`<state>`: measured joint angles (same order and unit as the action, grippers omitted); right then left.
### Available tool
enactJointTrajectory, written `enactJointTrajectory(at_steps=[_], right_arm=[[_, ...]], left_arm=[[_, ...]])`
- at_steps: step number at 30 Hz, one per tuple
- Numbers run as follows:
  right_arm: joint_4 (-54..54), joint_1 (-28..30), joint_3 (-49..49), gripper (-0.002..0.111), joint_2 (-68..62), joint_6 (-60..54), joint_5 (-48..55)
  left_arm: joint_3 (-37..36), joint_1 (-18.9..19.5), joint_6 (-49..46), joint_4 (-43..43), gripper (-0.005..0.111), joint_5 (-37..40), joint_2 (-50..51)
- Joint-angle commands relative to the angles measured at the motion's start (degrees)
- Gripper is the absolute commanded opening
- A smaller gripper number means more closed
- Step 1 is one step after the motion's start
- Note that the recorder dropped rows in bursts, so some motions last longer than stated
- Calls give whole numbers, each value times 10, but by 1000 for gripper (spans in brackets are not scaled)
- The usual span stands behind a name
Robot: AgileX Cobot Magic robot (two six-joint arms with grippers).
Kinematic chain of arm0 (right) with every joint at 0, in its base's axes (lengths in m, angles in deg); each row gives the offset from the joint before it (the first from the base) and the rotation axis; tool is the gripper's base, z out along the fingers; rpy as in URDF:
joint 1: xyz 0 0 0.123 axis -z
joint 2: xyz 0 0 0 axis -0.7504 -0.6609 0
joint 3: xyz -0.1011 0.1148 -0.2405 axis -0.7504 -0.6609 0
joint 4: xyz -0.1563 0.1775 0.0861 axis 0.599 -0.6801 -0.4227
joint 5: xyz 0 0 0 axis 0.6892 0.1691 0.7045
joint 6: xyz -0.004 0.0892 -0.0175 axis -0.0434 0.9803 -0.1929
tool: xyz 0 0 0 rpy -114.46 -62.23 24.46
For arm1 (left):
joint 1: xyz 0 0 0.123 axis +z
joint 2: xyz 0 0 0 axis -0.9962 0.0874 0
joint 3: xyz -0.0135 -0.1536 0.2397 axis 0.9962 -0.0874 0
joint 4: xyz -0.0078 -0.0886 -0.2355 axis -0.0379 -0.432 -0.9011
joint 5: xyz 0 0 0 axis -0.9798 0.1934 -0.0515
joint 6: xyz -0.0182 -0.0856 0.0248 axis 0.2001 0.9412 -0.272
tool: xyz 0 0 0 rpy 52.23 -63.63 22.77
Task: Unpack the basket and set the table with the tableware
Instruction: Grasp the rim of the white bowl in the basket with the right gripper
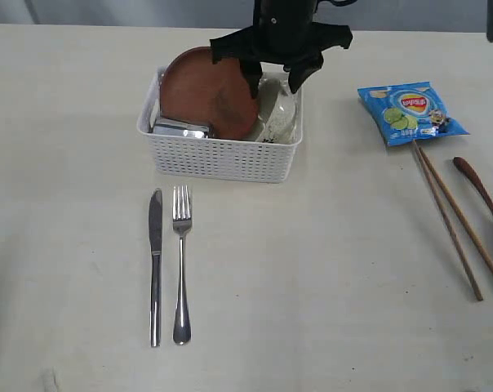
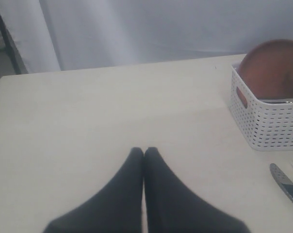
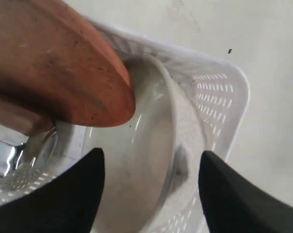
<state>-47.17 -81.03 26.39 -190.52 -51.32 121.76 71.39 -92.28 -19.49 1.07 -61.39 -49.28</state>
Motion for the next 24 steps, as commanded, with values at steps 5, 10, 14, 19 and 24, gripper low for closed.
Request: enactJointTrajectory(at_steps=[5,10,14,19,24], right_arm=[[10,-6,9,44,-2,15,5],[26,-27,9,36,-4,11,5],[107,-44,9,36,-5,25,5],[108,-44,9,36,-6,34,5],[99,-44,8,36,-22,42,5]], left_arm=[[-1,-2,-1,0,0,-6,-2],[-1,-2,-1,0,0,-6,-2],[-1,-2,-1,0,0,-6,-2],[-1,-2,-1,0,0,-6,-2],[-1,-2,-1,0,0,-6,-2]])
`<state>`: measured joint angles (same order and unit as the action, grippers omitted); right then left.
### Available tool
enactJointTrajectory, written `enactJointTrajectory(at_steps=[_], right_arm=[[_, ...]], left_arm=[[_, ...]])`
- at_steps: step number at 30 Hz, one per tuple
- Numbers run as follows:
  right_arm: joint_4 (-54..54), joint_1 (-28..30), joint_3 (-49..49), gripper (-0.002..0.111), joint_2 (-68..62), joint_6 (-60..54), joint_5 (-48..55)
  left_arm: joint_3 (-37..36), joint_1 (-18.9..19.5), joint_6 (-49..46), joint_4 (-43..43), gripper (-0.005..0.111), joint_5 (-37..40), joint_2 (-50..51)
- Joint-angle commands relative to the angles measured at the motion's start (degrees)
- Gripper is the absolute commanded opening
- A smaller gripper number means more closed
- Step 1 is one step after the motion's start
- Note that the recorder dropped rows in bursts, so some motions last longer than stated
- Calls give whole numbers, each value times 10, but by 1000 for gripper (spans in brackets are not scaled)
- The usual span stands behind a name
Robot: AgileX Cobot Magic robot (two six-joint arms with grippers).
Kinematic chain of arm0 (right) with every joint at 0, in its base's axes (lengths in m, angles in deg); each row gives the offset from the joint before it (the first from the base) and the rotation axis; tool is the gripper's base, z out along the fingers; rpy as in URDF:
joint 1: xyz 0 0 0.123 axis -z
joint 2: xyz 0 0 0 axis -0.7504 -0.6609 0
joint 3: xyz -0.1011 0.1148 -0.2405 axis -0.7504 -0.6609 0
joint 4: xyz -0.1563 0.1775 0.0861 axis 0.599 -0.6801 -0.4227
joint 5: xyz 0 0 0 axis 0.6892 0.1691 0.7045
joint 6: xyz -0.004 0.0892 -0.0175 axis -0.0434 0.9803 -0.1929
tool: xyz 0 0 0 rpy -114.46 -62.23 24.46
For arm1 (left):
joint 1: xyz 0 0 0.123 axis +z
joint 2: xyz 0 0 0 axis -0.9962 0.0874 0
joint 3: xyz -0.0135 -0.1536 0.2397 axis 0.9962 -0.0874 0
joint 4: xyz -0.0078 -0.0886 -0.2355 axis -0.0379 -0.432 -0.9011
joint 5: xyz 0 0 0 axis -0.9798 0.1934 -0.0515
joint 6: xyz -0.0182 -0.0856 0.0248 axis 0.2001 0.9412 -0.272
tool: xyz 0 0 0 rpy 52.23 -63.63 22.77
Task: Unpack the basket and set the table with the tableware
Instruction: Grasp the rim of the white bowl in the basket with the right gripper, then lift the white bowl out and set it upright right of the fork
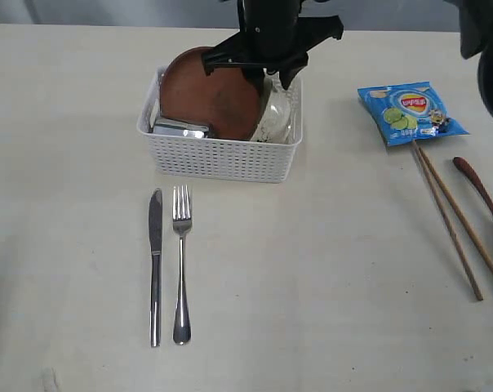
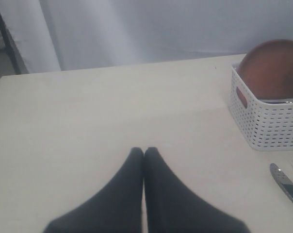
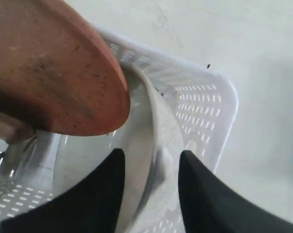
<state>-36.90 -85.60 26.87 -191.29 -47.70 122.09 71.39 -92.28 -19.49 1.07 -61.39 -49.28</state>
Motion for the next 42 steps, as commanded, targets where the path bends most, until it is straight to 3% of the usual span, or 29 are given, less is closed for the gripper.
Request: enactJointTrajectory(at_steps=[1,9,13,17,25,35,42], right_arm=[[-7,1,3,36,-18,6,2],[-7,1,3,33,-36,-12,2],[-5,1,3,0,-31,-43,2],[15,1,3,-1,-21,-52,2],[164,-28,4,-1,39,-78,2],[182,-33,4,-1,109,-112,2],[108,4,0,-1,185,-111,2]], left_arm=[[-1,-2,-1,0,0,-6,-2],[-1,-2,-1,0,0,-6,-2],[-1,-2,-1,0,0,-6,-2],[-1,-2,-1,0,0,-6,-2],[-1,-2,-1,0,0,-6,-2],[-1,-2,-1,0,0,-6,-2],[-1,-2,-1,0,0,-6,-2]])
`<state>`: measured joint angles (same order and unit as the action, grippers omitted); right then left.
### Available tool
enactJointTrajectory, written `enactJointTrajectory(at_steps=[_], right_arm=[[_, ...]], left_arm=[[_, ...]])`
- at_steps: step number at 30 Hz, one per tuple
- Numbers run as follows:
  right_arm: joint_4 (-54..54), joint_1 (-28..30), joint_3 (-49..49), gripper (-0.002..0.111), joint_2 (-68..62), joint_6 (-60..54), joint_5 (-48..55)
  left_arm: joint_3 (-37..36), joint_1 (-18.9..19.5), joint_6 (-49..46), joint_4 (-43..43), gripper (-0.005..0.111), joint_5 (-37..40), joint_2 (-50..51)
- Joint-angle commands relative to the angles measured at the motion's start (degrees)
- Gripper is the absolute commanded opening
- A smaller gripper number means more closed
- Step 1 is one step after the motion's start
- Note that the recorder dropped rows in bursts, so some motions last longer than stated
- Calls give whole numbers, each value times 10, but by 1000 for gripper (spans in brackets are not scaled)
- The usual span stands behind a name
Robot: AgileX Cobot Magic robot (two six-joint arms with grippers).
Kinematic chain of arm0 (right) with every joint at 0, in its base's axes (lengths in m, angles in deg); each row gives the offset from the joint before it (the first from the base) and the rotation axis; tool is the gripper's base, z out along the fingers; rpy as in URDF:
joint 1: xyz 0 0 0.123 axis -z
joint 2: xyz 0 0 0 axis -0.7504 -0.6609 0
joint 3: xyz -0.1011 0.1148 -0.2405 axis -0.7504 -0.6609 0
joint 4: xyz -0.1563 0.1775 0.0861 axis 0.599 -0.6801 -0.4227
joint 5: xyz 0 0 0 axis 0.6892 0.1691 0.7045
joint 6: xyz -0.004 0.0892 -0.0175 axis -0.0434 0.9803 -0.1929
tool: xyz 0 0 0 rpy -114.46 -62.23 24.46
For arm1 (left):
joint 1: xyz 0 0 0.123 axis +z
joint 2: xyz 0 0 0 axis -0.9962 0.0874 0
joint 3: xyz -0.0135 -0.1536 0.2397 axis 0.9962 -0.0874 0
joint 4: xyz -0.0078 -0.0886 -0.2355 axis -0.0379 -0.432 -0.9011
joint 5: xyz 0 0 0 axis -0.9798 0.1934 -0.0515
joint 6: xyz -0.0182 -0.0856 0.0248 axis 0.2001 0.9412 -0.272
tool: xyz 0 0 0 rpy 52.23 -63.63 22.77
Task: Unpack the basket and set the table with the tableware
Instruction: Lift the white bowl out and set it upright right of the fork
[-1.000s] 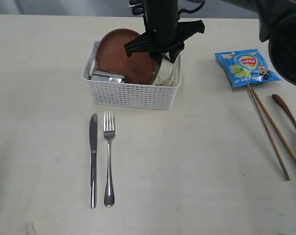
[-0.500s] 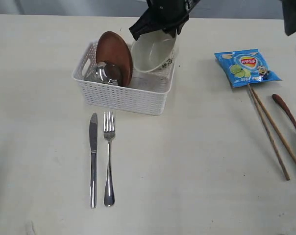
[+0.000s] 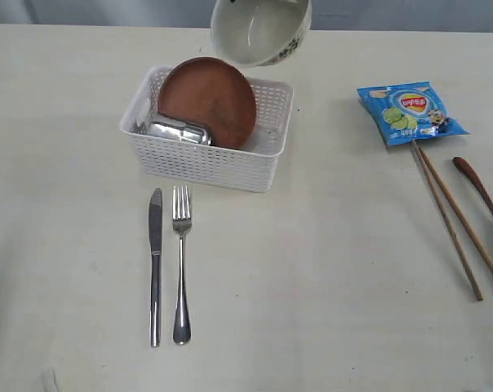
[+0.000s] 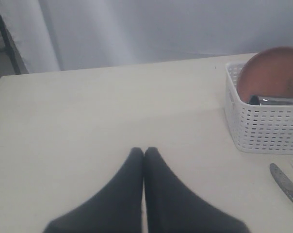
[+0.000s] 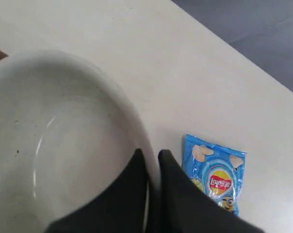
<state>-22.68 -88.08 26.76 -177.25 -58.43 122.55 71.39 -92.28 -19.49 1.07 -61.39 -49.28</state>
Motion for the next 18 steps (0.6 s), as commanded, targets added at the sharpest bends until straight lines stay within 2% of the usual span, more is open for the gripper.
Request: enactJointTrajectory(at_steps=[1,5,11,16,18], right_arm=[[-46,39,-7,-1,57,-4,-3],[-75,78,-74,-1,117,-4,-3],[-89,132,-235,-1,199,-3,-3],[-224,185,-375,-1,217,-54,-3],[-273,201,-424,-1,217,-70,-35]], left_arm=[[-1,-2,-1,0,0,-6,-2],[-1,-2,-1,0,0,-6,-2],[-1,-2,-1,0,0,-6,-2],[-1,-2,-1,0,0,-6,-2],[-1,-2,-1,0,0,-6,-2]])
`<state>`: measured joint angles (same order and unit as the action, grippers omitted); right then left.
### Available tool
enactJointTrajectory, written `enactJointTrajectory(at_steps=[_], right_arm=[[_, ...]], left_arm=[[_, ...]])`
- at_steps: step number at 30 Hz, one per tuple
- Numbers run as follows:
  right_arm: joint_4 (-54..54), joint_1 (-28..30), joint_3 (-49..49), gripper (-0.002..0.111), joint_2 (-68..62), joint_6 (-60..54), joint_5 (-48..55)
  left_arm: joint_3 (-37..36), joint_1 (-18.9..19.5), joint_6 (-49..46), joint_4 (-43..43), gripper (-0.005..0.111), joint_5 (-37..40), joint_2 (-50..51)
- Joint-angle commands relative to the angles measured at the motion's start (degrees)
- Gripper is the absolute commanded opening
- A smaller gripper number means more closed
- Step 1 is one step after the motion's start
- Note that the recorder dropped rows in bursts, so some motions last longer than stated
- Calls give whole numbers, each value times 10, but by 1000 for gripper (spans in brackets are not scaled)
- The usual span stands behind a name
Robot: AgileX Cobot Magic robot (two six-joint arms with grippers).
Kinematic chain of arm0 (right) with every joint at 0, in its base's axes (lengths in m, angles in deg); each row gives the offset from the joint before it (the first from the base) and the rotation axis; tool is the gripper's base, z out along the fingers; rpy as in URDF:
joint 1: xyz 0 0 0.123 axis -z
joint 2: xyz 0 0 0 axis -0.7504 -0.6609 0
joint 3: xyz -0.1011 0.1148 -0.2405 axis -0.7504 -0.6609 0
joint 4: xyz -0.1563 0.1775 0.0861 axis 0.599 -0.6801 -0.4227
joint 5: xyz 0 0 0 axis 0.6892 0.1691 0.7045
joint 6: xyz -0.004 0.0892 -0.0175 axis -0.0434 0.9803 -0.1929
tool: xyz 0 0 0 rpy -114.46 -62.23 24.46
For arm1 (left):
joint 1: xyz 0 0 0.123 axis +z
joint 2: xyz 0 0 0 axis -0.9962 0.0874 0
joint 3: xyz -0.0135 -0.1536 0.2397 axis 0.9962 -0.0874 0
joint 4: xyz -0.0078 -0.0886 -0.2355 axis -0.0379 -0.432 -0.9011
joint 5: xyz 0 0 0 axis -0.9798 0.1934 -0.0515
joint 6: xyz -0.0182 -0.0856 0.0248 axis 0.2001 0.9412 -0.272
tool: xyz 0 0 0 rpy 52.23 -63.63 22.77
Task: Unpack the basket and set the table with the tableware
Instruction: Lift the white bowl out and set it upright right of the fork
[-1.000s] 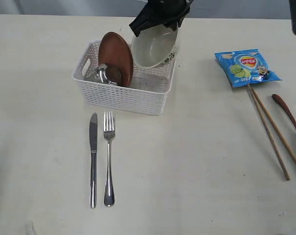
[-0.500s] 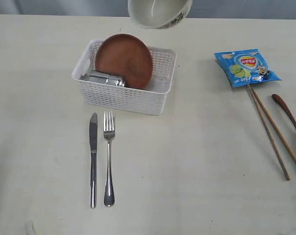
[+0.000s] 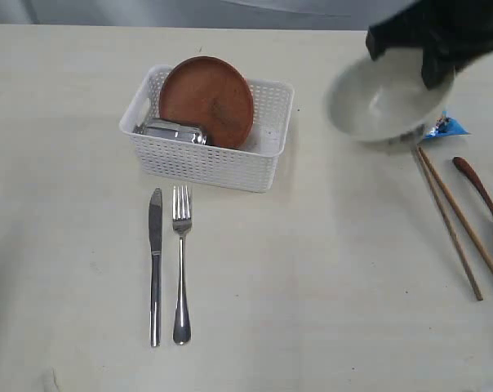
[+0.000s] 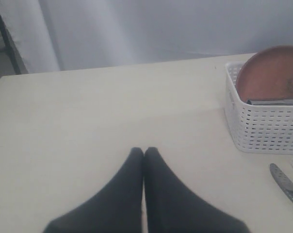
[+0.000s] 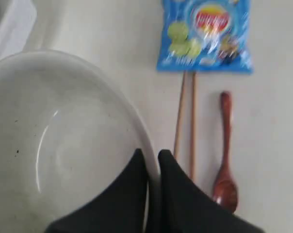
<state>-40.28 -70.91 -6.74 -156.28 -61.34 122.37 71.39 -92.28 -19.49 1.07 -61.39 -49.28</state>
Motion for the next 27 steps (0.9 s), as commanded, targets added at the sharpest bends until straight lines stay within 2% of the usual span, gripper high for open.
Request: enactJointTrajectory(at_steps=[1,5,10,18,22,27], right_arm=[[-114,36,-116,-1,7,-49,-57],[-176,56,-204,-1,7,-85,-125],[-261,51,-282,-1,9,-150,-192],[-318,47,-388,-1,10,-215,-368],[-422,20,-422,-1,10,-310,-407],[-422,-27,-424,-1,10,-329,-431]], left_arm=[[-1,-2,-1,0,0,-6,-2],[-1,-2,-1,0,0,-6,-2],[-1,-2,-1,0,0,-6,-2],[-1,-2,-1,0,0,-6,-2],[-1,-2,-1,0,0,-6,-2],[-1,-2,-1,0,0,-6,-2]])
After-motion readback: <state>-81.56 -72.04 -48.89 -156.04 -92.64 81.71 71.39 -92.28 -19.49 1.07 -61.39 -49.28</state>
